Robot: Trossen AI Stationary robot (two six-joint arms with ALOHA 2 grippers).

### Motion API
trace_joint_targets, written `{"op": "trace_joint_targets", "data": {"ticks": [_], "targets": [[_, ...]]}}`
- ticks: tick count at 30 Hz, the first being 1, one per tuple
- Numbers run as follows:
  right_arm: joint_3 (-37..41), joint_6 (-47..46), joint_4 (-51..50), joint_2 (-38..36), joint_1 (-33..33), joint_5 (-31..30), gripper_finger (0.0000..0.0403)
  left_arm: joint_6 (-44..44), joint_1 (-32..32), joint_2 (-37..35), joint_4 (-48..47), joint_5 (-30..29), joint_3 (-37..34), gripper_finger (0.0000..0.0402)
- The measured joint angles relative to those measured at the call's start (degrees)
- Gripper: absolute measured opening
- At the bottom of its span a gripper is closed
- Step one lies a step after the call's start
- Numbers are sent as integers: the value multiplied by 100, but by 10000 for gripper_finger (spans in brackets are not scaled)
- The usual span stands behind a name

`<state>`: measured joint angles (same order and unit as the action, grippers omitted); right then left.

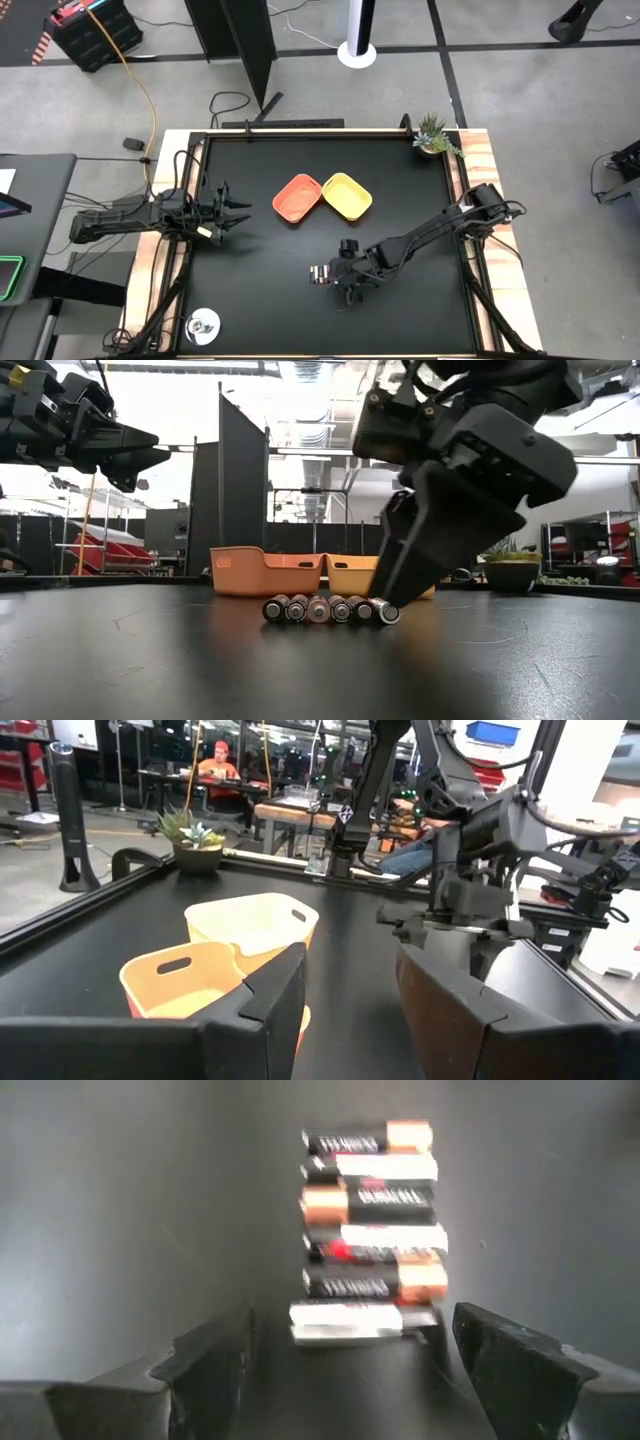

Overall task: Sort batteries
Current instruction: Put the white battery into the yellow bin

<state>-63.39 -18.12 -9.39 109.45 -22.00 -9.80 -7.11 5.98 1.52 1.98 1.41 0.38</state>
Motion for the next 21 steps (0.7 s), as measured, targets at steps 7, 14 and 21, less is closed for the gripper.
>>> {"op": "trace_joint_targets", "data": {"ticks": [7, 14, 21], "targets": [[-38, 13, 23, 223, -2, -79, 357, 41, -2, 76, 15, -13, 0, 152], [-40, 3, -3, 225, -2, -103, 352, 42, -2, 111, -4, -17, 0, 151], [-40, 6, -25, 227, 0, -104, 305, 44, -2, 111, -4, -17, 0, 151]]}}
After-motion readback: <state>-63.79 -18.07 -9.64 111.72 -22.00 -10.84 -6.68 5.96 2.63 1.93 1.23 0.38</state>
